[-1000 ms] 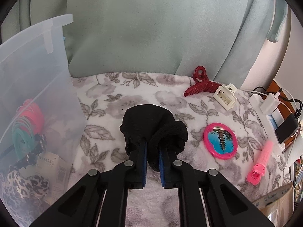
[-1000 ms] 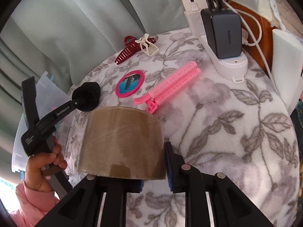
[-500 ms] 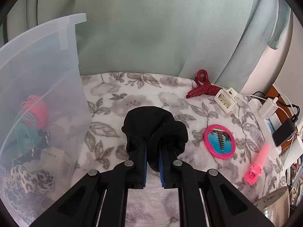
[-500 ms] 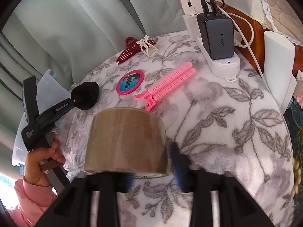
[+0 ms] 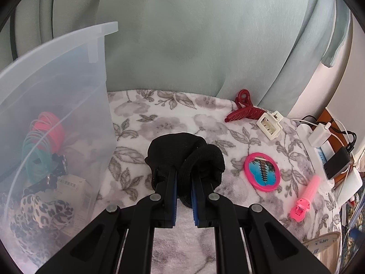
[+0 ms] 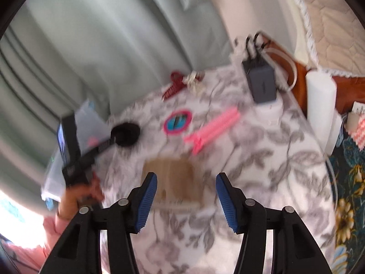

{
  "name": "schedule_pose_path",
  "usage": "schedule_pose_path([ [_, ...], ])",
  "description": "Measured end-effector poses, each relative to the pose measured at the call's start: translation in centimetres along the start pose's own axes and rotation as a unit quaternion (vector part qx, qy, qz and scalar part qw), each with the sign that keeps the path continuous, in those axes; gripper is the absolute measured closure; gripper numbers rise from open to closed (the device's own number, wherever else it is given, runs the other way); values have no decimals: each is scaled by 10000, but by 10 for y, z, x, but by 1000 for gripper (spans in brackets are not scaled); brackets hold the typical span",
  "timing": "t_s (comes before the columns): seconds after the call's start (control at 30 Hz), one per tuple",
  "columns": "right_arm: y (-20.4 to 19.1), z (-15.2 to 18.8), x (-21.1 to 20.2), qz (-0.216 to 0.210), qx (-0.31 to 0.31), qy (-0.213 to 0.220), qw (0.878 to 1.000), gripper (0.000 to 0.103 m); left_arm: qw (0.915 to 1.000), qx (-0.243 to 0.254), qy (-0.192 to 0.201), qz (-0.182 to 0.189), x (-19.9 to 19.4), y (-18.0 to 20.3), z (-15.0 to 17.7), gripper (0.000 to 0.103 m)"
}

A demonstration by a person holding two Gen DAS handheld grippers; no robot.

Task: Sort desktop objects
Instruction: 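Grasp the pink hair-roller clip with the right tool while the left tool holds the elephant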

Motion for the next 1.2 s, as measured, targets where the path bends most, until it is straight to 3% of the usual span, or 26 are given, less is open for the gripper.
schedule_pose_path([
  [0.2, 35, -32, 43, 271, 529, -104, 9982, 45, 9999, 154, 20, 60, -3, 5, 5, 92],
  [0.5, 49, -50, 87, 533, 698, -301, 9957, 45, 9992, 332, 37, 203, -6, 11, 12, 92],
  [0.83, 50, -55, 126, 899, 371, -684, 9929, 46, 9988, 336, -34, 364, -5, 8, 15, 92],
  [1.2, 38, -55, 140, 915, -67, -990, 9908, 57, 9983, 380, -57, 433, -9, 8, 17, 92],
])
Point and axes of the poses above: each gripper's, at about its wrist camera, not at the fingertips, and x roughly the way its jaws point, y to its right, z to its underside, the point moved 4 cm from there along x, roughly the way its jaws point, and after that the axes turned 12 degrees about -z, right-handed, at the moved point
